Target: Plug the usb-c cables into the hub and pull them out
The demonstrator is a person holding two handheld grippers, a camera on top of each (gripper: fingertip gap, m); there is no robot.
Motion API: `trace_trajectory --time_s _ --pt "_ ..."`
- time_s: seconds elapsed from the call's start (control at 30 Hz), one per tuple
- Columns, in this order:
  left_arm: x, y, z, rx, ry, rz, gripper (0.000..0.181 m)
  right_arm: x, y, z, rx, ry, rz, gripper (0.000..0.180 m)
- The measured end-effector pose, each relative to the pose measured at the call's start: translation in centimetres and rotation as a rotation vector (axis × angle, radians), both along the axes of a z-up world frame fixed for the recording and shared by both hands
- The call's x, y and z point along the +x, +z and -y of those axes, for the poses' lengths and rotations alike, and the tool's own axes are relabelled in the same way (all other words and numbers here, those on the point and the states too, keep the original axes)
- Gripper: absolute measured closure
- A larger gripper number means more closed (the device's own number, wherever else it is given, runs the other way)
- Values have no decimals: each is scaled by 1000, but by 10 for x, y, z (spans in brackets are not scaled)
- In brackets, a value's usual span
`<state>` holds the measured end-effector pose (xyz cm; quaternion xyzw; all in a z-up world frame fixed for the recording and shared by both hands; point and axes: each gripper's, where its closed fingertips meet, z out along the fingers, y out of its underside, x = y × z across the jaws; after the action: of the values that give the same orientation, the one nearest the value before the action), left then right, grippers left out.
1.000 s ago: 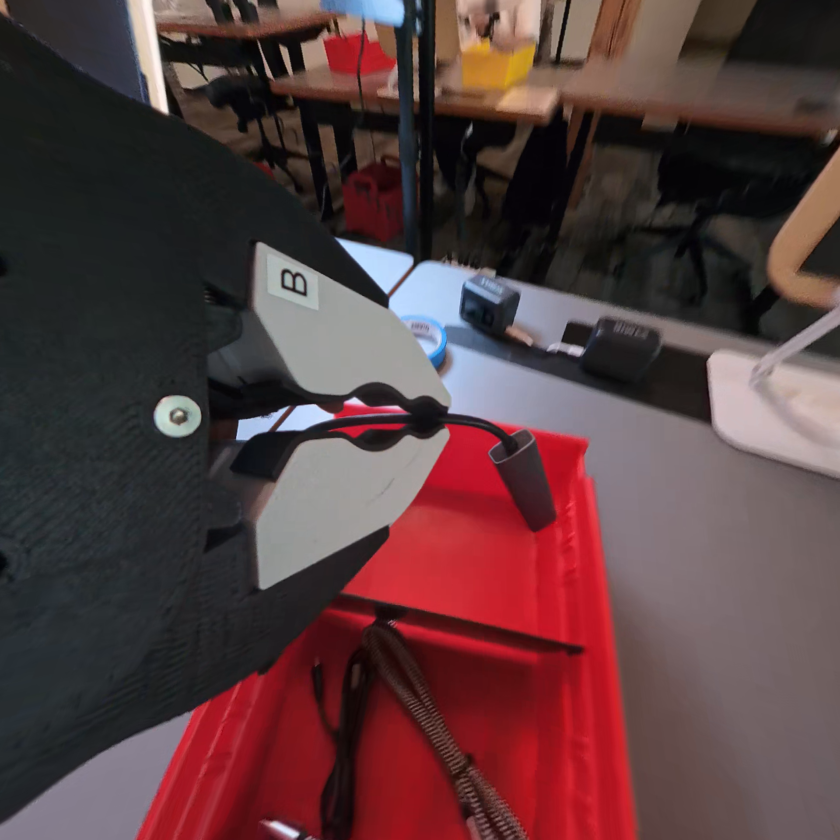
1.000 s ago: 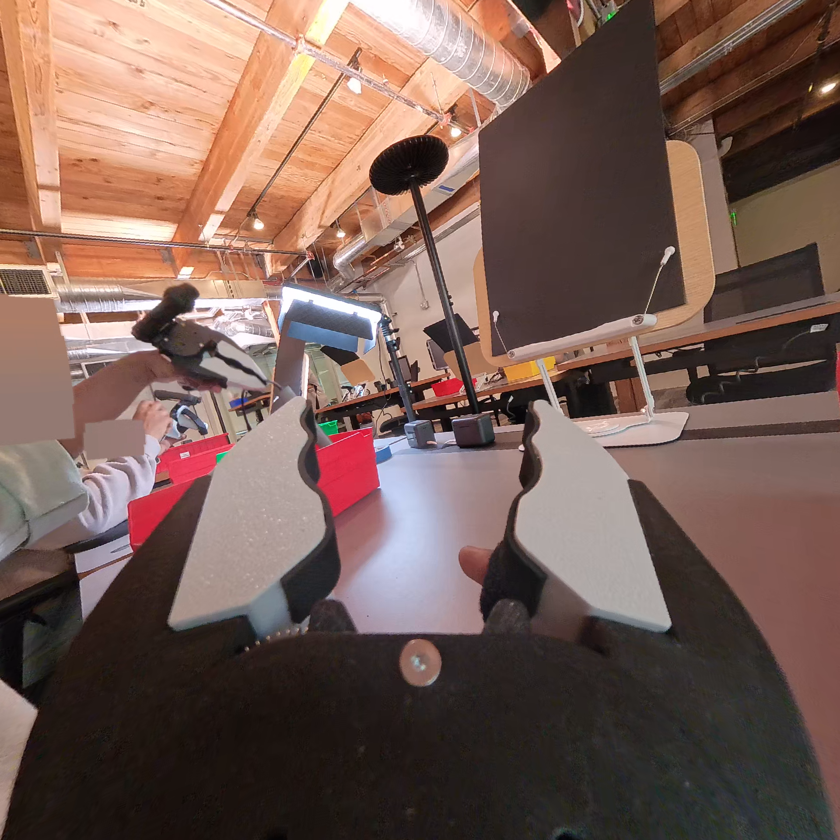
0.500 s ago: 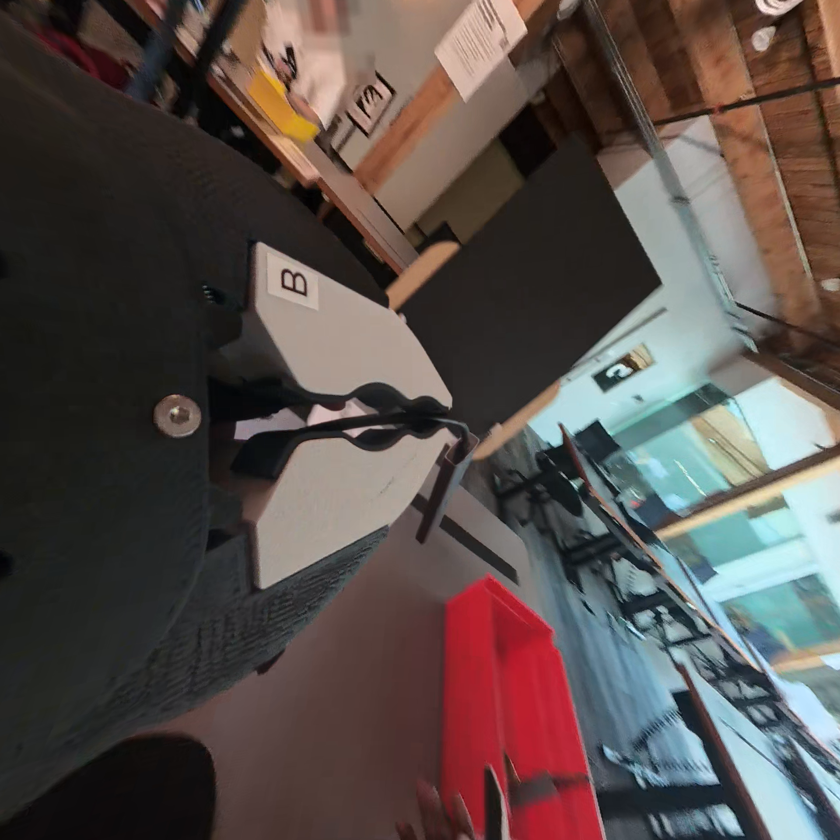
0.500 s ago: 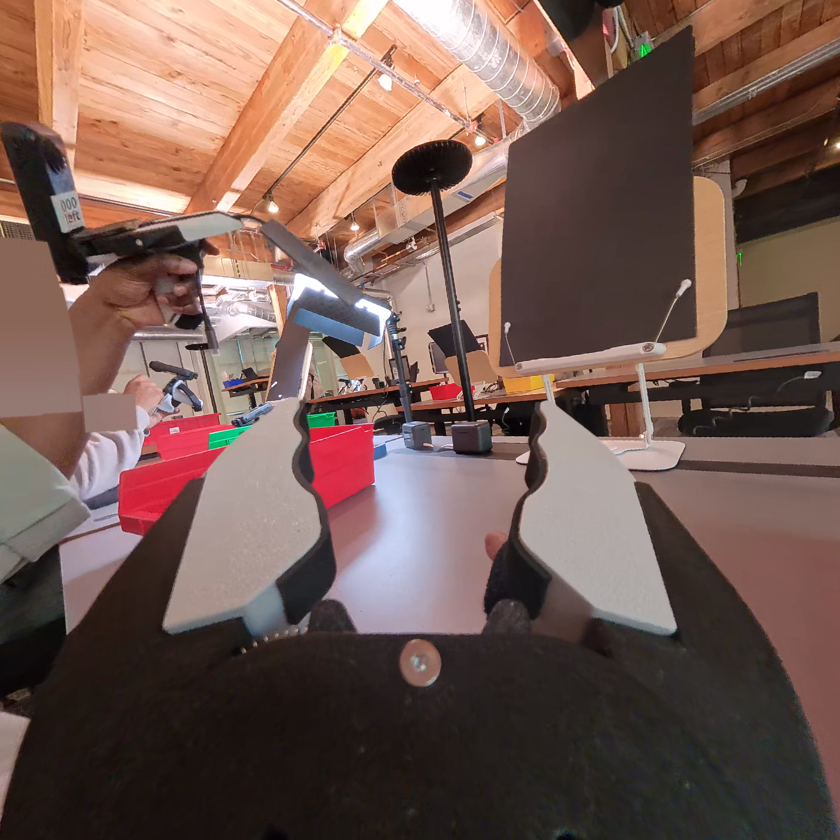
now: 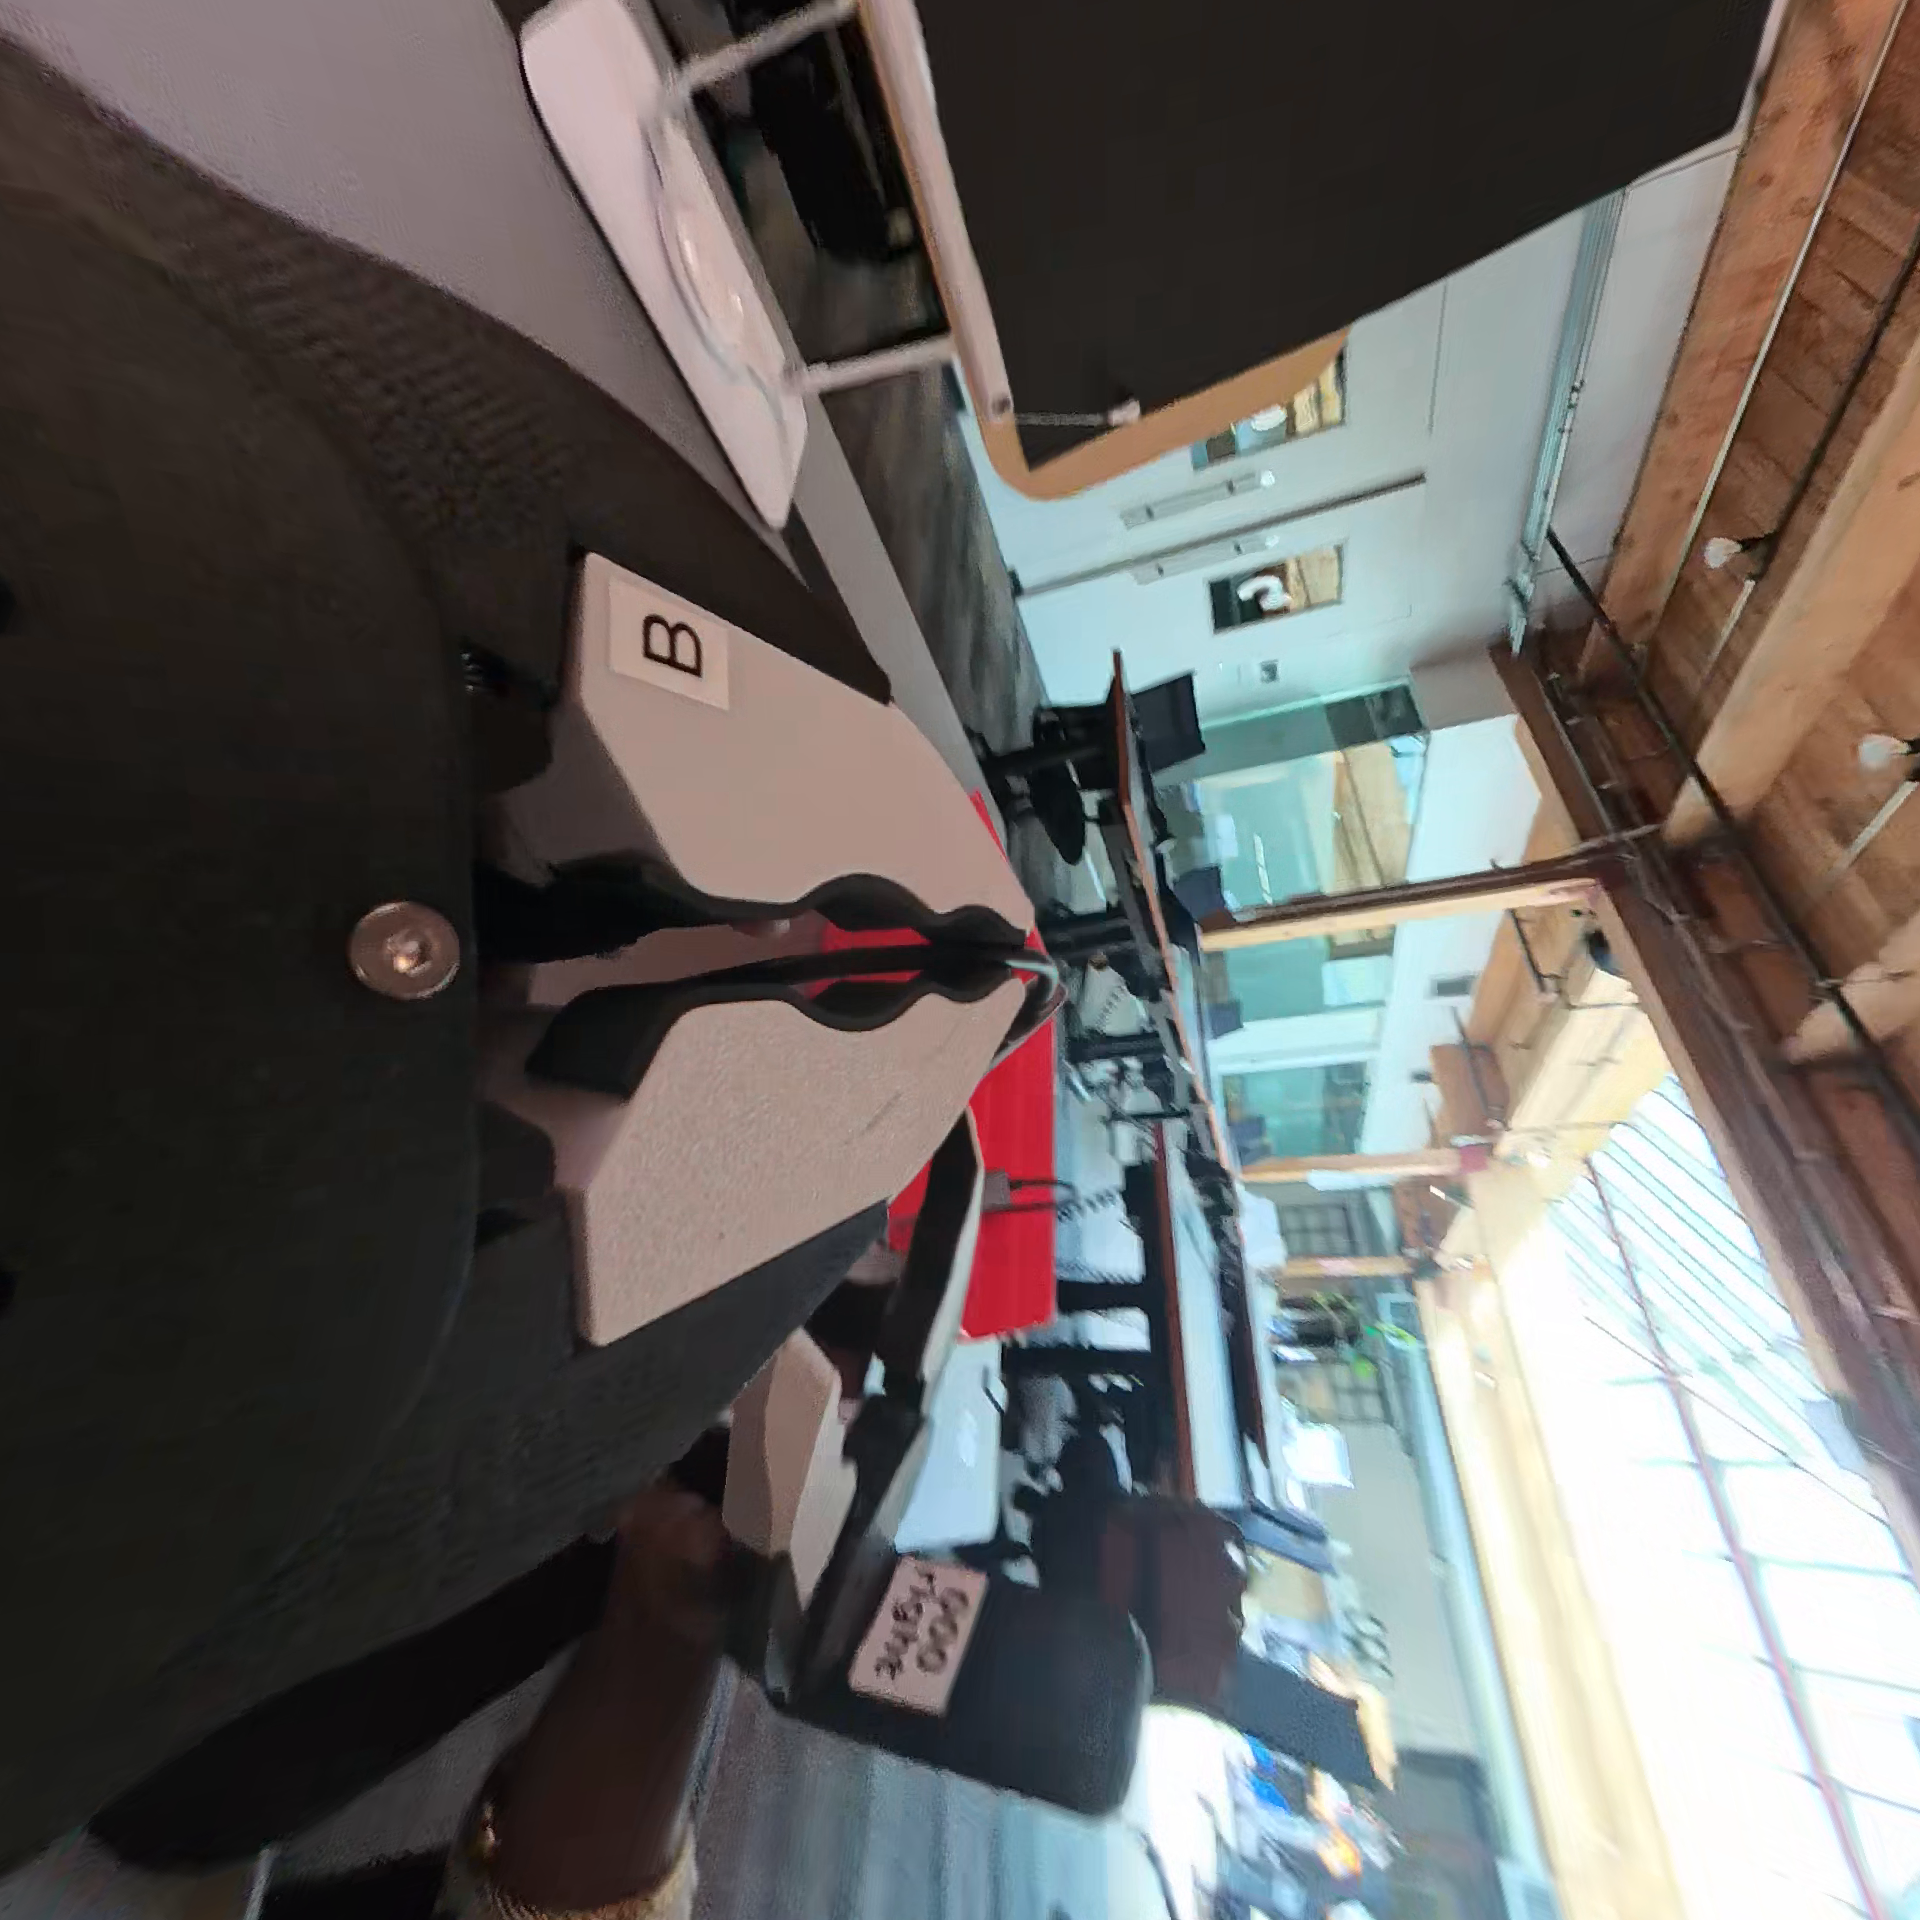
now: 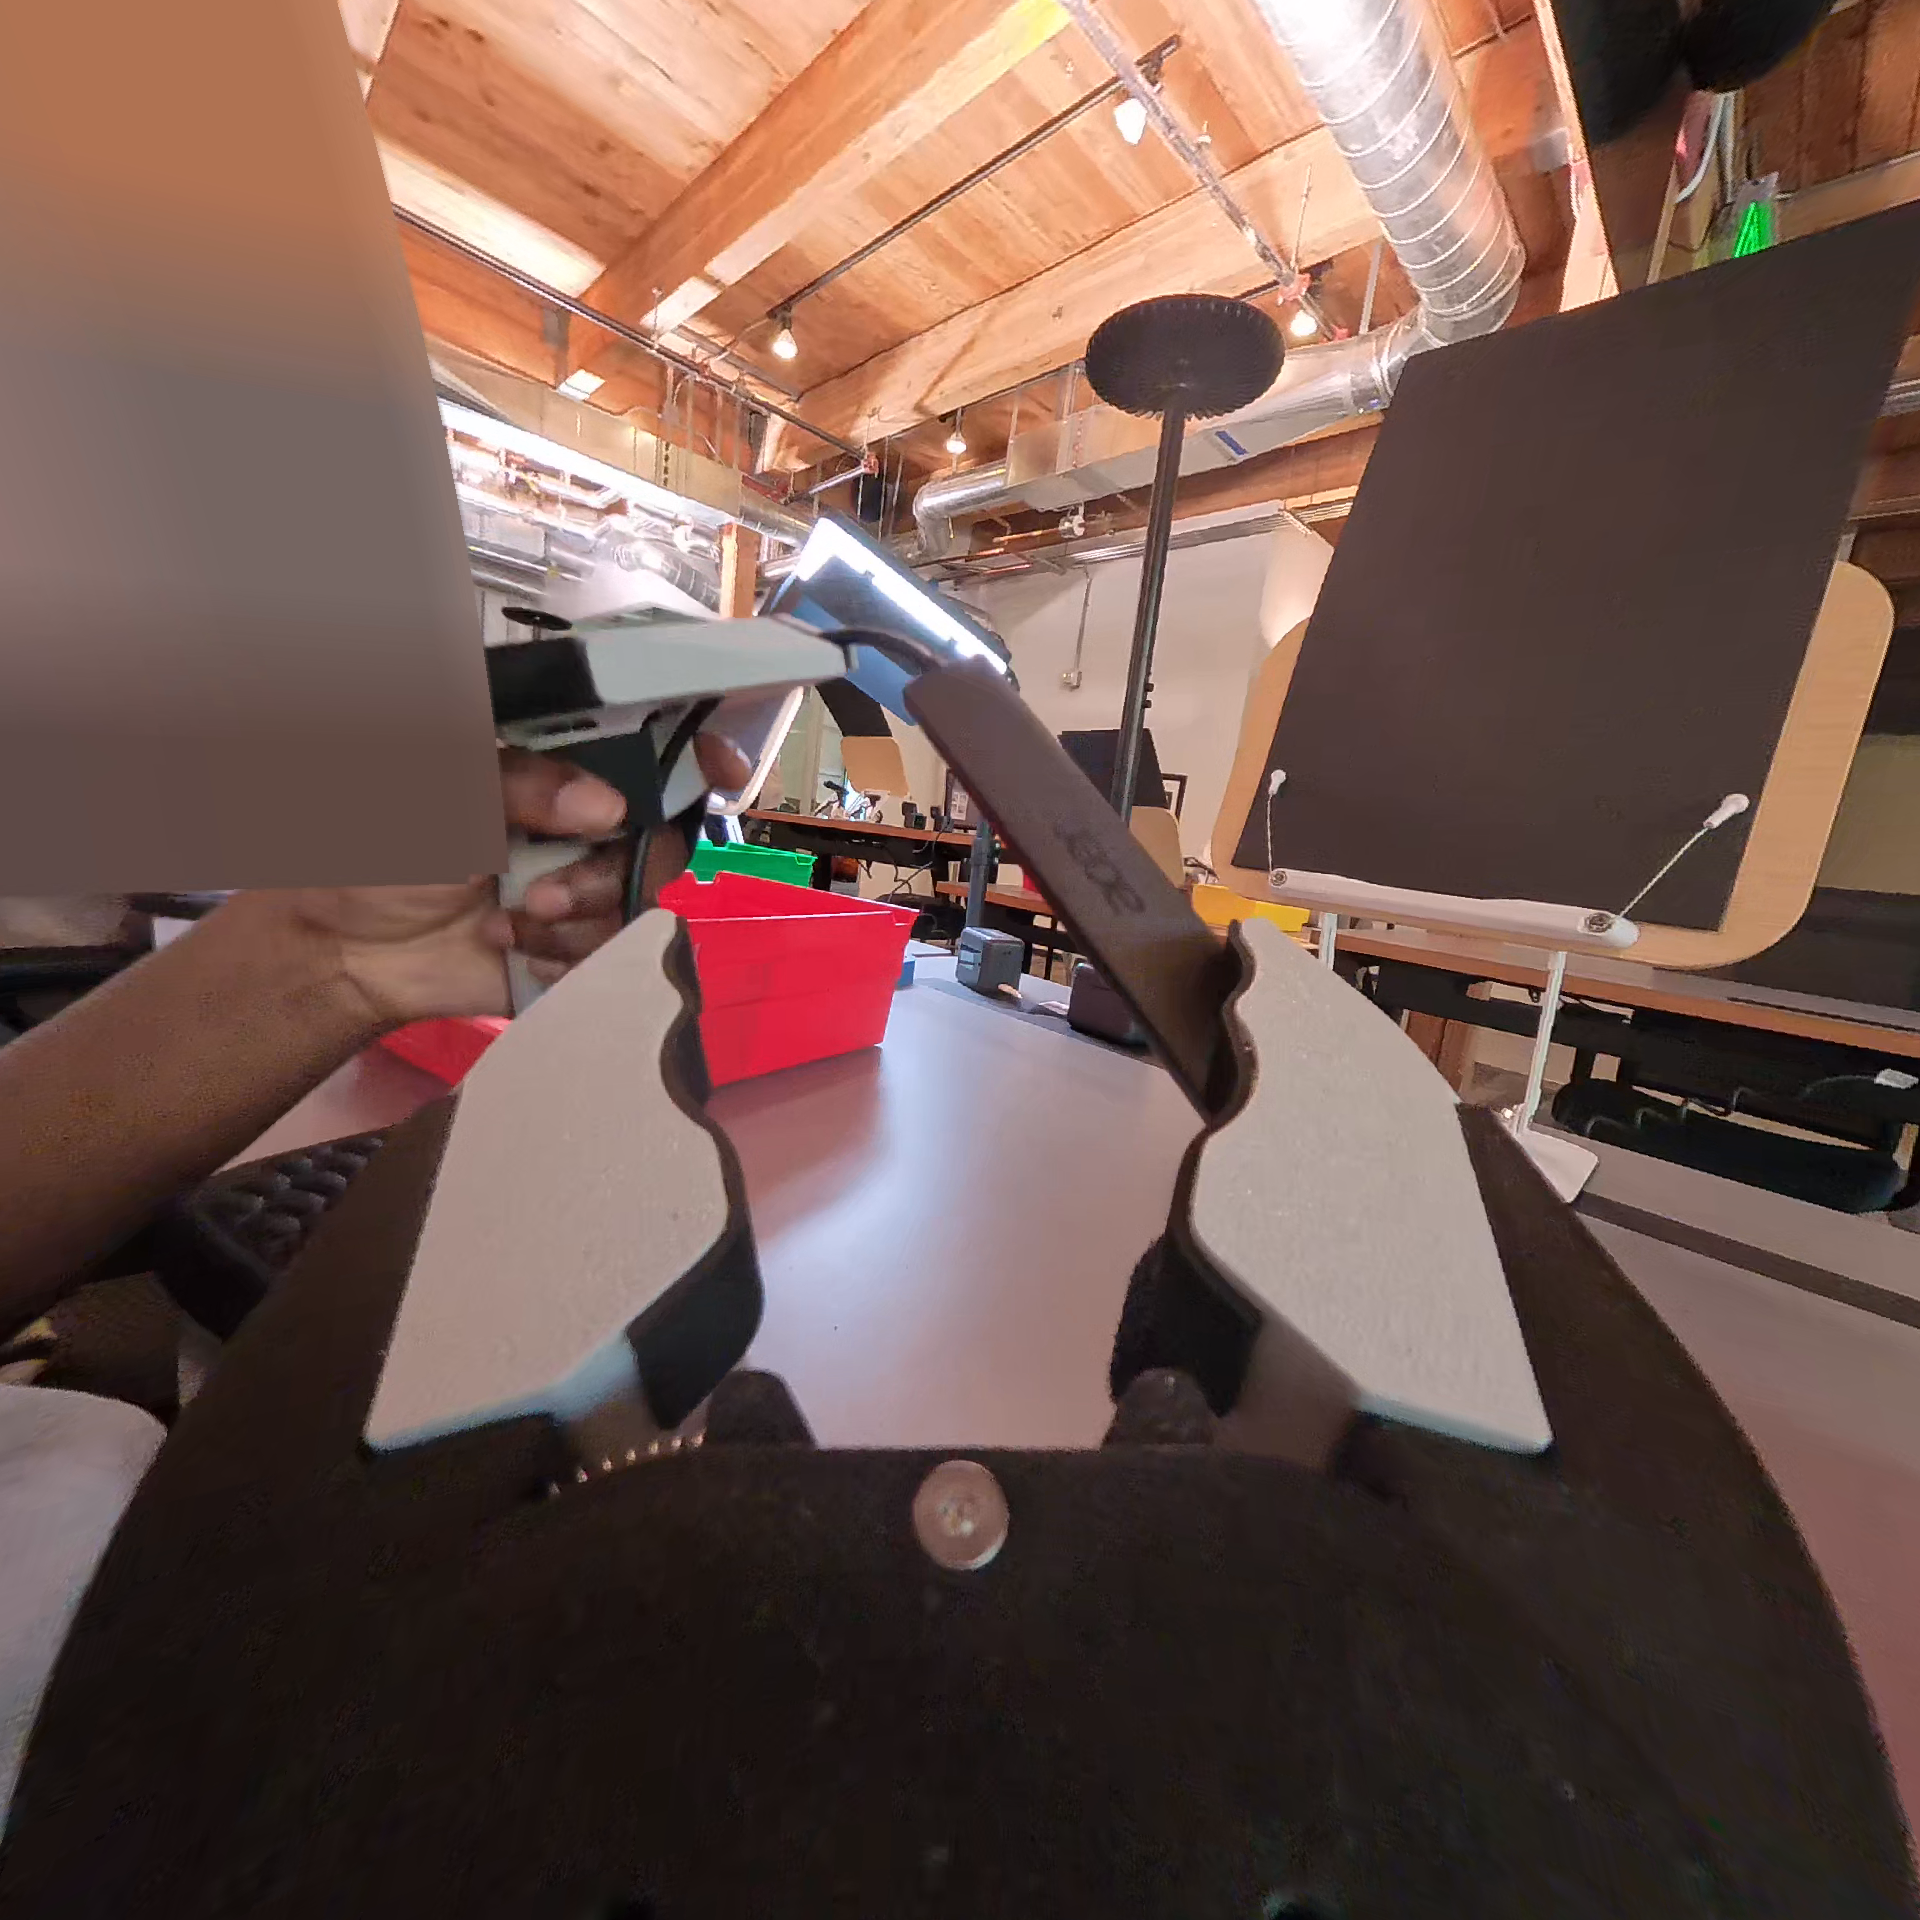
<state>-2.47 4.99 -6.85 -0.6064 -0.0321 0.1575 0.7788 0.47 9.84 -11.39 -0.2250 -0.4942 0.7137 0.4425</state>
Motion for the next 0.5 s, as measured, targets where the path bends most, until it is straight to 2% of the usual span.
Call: trace_trajectory --time_s 0.1,0.23,0.5 --pt "12 -4 2 142 -135 34 177 -4 1 -8 -47 -16 20 92" --pt "19 -5 6 198 -201 53 177 -10 3 -26 -152 -49 53 100" --pt "3 -5 13 214 -49 17 178 -21 -2 -42 -276 -45 135 100"
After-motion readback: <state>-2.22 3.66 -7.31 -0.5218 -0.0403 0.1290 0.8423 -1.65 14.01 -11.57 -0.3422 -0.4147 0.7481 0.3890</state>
